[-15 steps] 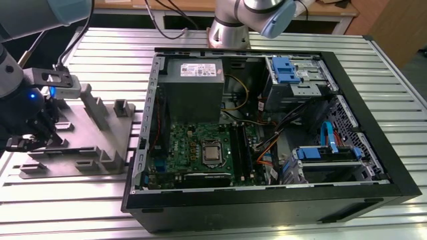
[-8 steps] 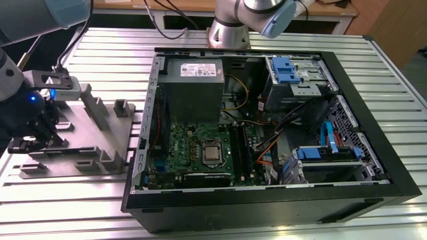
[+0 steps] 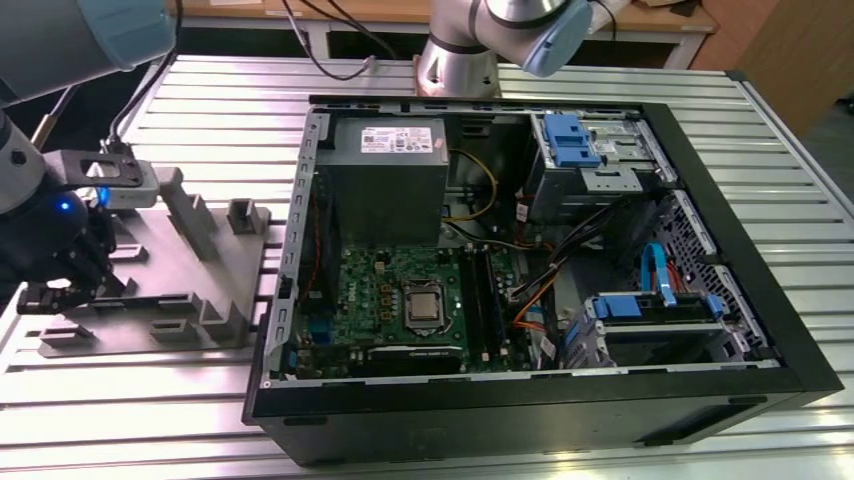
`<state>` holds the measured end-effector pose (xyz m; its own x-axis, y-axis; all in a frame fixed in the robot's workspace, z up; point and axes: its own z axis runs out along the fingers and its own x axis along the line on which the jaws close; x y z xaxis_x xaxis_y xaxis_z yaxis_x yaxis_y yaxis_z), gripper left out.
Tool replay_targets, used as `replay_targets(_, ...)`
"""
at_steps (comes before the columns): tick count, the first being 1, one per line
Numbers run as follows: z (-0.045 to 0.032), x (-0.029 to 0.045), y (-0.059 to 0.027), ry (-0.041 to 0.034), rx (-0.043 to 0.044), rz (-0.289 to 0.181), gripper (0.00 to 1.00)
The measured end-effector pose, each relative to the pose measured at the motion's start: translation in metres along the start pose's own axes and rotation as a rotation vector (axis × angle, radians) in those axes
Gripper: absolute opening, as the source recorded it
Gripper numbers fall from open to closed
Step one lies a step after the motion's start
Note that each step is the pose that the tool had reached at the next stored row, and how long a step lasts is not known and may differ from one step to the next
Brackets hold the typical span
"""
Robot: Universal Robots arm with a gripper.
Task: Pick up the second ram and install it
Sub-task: 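Pick up the second ram and move it above second insertion slot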
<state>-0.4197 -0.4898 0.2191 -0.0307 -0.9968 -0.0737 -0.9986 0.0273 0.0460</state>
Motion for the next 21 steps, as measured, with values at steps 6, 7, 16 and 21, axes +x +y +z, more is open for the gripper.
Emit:
replay_targets(6, 0.0055, 0.0006, 0.0051, -0.0001, -0.0001, -0.002, 0.10)
replay_targets(7, 0.0067, 0.0007, 0.0051, 0.0001, -0.0003, -0.003, 0.10)
replay_targets(16, 0.0075, 0.0007, 0.0052, 0.0001, -0.0003, -0.003, 0.17)
replay_targets(21, 0.0081, 0.0007, 0.0051, -0.0001, -0.0001, -0.003, 0.30)
